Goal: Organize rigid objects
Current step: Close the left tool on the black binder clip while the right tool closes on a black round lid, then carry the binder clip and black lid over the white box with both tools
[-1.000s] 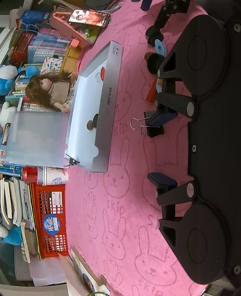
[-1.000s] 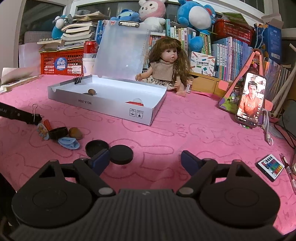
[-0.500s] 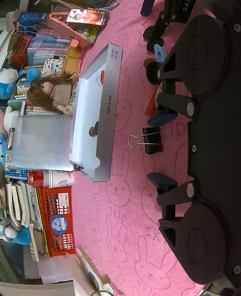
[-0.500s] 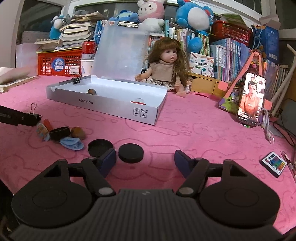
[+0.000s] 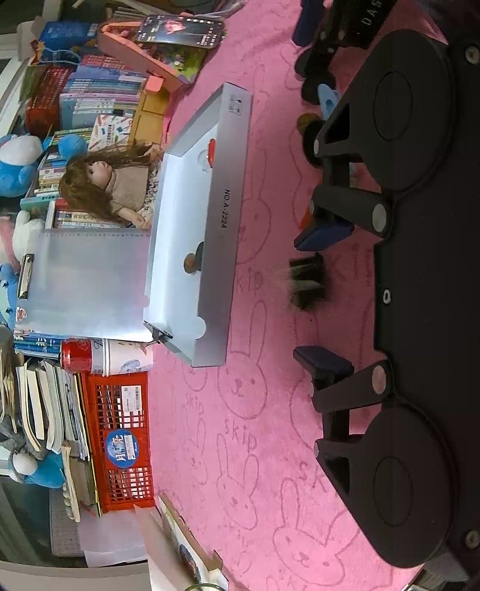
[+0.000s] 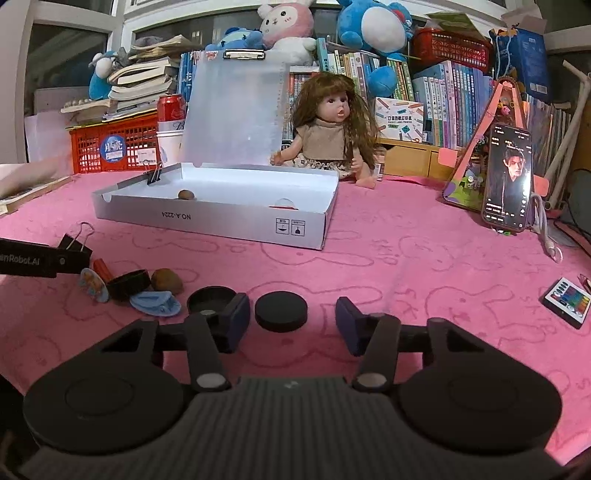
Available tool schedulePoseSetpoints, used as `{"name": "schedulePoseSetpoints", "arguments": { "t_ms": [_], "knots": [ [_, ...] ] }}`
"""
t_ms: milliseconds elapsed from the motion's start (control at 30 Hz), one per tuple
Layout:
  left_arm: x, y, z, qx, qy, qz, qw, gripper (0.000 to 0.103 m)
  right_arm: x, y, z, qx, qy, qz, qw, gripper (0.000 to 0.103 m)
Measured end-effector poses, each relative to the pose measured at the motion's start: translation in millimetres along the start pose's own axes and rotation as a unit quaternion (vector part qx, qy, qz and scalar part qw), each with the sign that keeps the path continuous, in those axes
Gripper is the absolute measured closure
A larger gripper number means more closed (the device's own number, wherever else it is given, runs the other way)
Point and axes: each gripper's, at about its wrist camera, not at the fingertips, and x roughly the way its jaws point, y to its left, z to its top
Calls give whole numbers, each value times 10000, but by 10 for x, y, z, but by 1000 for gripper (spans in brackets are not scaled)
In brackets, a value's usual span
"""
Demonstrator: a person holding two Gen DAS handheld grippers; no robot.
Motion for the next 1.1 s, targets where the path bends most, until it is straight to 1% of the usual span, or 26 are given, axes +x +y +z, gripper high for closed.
{"name": "schedulePoseSetpoints", "arguments": {
  "t_ms": [133, 267, 333, 367, 433, 467, 533, 600, 900, 1100],
  "knots": [
    [0, -9, -18, 28, -30, 20, 10000, 49, 0, 4, 3, 74, -18, -2, 10000, 51],
    [29, -64, -32, 57, -70, 164, 9998, 50, 2, 36, -14, 52, -45, -48, 10000, 53],
    [55, -100, -32, 27, -113, 262, 9996, 54, 3, 56, -17, 74, -60, -75, 9999, 54],
    [62, -109, -35, 30, -128, 278, 9995, 60, 5, 66, -18, 75, -69, -84, 9999, 55],
    [65, -119, -37, 38, -150, 265, 9995, 69, 6, 74, -23, 64, -86, -85, 9999, 58],
    [65, -117, -33, 21, -144, 250, 9996, 69, 5, 78, -22, 64, -90, -82, 9999, 59],
    [64, -94, -17, 7, -108, 215, 9997, 69, 10, 79, -15, 63, -87, -77, 9999, 65],
    [63, -84, -1, -1, -68, 189, 9998, 69, 16, 85, 1, 52, -57, -62, 10000, 67],
    [20, -43, 85, -67, -8, 94, 9999, 69, 4, 64, 77, 192, -70, 1, 9998, 67],
    [-25, -29, 282, -58, -103, -31, 9999, 69, 15, 13, 260, 300, -130, 19, 9995, 67]
  ]
}}
